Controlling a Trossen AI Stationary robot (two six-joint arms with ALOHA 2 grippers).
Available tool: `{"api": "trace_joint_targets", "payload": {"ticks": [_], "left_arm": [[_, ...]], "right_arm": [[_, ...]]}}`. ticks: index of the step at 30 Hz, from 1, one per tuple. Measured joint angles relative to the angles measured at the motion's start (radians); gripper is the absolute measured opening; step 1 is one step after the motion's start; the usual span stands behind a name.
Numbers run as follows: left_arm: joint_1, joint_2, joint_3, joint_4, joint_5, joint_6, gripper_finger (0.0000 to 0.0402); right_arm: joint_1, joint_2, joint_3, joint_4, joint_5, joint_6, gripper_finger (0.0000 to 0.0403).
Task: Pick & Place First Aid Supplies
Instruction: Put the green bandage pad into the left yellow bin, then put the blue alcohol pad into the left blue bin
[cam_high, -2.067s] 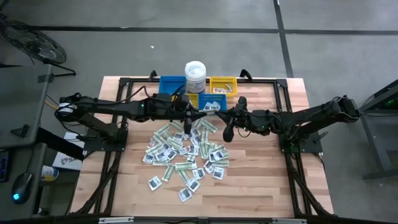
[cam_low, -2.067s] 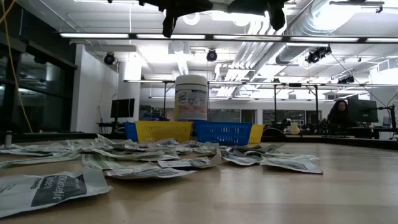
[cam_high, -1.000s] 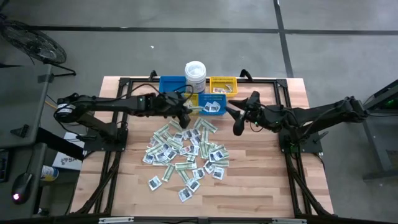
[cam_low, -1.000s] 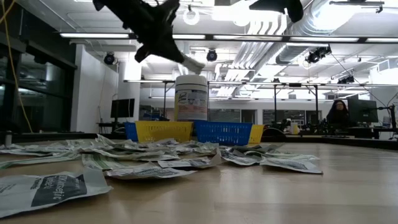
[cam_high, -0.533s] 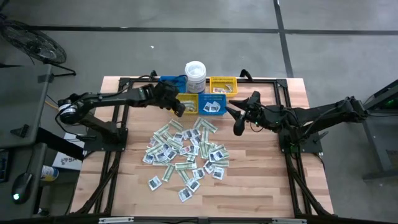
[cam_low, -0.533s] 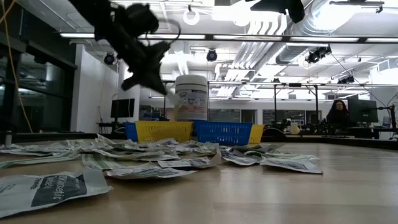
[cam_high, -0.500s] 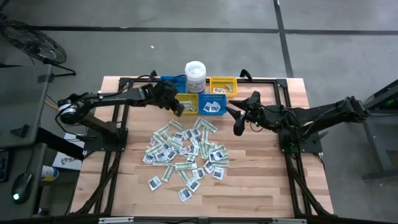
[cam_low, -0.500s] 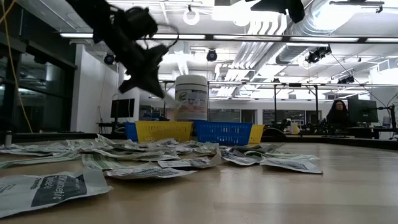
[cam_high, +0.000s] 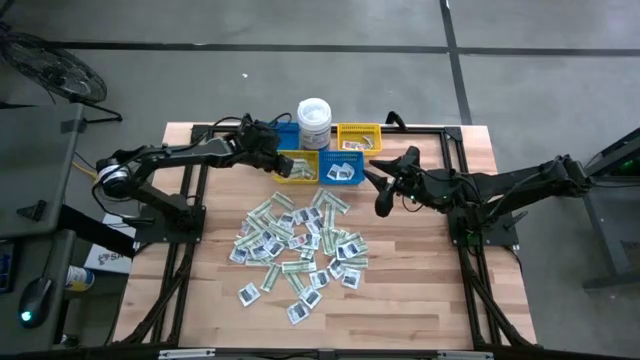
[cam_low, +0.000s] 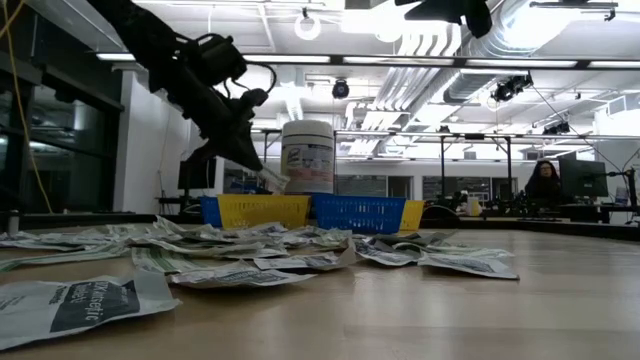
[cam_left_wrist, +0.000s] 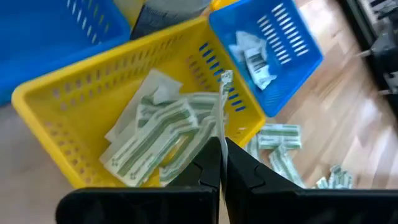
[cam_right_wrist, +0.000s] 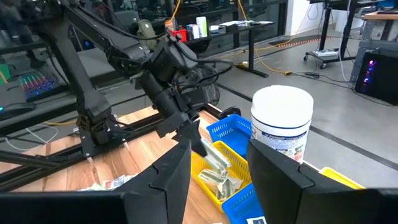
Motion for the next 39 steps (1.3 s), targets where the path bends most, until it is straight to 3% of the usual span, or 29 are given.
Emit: {"api": "trace_joint_targets", "payload": {"ticks": [6, 16, 20, 29, 34, 39], "left_arm": [[0.001, 0.036, 0.000, 0.001, -0.002, -0.026, 0.0020], [0.001, 0.037, 0.000, 0.037, -0.016, -0.011, 0.0127], [0.006, 0.020, 0.000, 0.038, -0.003, 0.028, 0.0150], [0.007, -0.079, 0.000, 0.036, 0.113, 0.097, 0.0146], [0.000, -0.135, 0.001, 0.015, 0.201, 0.121, 0.0144], [-0.059, -0.178, 0.001, -0.031, 0.217, 0.160, 0.0144]], "right_arm": [[0.000, 0.000, 0.000, -0.005, 0.002, 0.018, 0.0152], [0.000, 0.000, 0.000, -0.080, -0.005, 0.118, 0.0152], [0.000, 0.000, 0.000, -0.125, -0.040, 0.166, 0.0152], [0.001, 0.009, 0.000, -0.343, -0.216, 0.370, 0.0152], [0.008, 0.036, -0.031, -0.347, -0.378, 0.426, 0.0151], [0.063, 0.095, -0.083, -0.340, -0.508, 0.425, 0.0151]]}}
